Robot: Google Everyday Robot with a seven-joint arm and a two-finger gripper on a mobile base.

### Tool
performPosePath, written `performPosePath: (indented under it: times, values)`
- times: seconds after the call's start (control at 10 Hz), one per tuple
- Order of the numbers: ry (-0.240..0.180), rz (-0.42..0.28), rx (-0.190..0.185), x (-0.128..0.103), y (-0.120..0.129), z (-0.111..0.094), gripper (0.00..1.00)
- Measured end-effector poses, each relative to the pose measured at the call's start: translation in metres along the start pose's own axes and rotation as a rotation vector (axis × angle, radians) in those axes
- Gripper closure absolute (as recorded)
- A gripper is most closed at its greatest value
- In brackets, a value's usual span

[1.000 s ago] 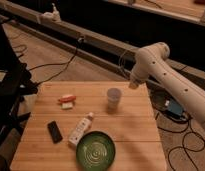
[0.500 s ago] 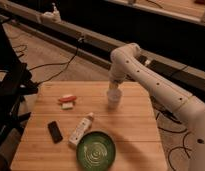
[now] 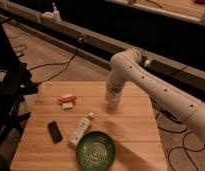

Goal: Move the arm in a circular motion

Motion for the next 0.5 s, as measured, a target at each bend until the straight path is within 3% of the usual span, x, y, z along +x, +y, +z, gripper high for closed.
performPosePath:
  times: [0.2, 0.3, 0.5]
  values:
    - [0.087, 0.140, 0.016, 0.055, 0.022, -0.018, 1.00]
    - [0.154, 0.233, 0.033, 0.093, 0.032, -0.030, 1.00]
    - [0.249, 0.345, 0.066, 0.140, 0.033, -0.053, 1.00]
